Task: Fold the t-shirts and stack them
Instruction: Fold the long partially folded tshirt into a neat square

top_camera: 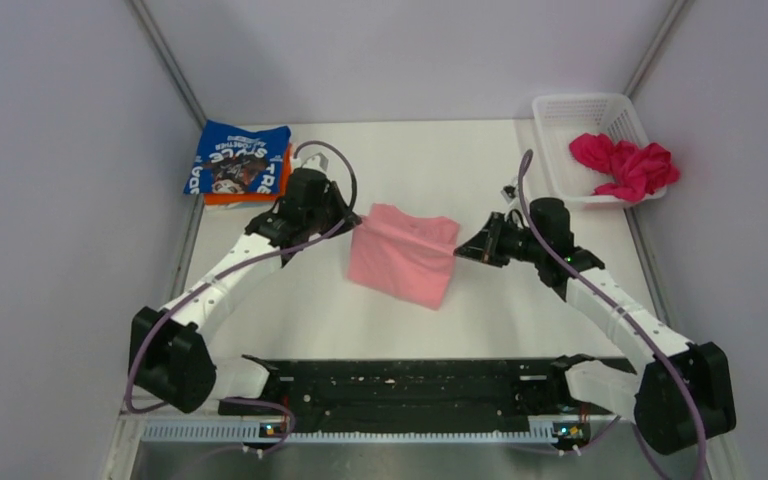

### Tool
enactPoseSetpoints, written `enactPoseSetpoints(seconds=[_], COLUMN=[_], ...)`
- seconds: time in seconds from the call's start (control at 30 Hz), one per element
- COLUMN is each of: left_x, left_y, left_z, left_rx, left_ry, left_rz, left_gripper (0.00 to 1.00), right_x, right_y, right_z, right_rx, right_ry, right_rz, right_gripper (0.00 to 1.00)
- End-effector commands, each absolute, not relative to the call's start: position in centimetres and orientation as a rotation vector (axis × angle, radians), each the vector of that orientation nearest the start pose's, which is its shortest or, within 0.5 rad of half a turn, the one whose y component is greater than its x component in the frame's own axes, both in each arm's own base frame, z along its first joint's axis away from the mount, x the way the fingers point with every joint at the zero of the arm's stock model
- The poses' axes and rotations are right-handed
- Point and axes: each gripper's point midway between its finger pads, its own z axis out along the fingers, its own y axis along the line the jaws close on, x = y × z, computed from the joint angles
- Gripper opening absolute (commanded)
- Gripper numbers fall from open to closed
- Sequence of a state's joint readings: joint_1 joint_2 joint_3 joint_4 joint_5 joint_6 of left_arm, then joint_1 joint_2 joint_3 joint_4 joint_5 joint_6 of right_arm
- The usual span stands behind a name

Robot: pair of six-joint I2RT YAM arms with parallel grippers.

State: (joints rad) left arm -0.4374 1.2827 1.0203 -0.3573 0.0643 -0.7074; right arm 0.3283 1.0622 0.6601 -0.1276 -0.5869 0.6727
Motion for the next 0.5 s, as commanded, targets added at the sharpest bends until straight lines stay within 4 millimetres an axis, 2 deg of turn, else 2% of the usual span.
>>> enactPoseSetpoints(seconds=[0.0, 0.23, 0.47], left_x=[37.6, 41.3, 44.0], left_y=[-18.6, -18.6, -20.8], left_z=[22.0, 20.3, 17.8], left_rx=[-0.338, -0.351, -0.316], left_ry=[2.121, 2.16, 2.215], left_rz=[-0.63, -0.594, -0.647], left_gripper=[0.0, 0.0, 0.0], right_x=[28.7, 32.4, 34.8], right_y=[20.9, 20.4, 18.8], right_z=[20.4, 18.6, 15.6], right_rx=[-0.063, -0.008, 0.096], right_ry=[2.091, 2.119, 2.17], right_rz=[1.208, 1.197, 1.087], right_gripper=[0.0, 0.0, 0.0])
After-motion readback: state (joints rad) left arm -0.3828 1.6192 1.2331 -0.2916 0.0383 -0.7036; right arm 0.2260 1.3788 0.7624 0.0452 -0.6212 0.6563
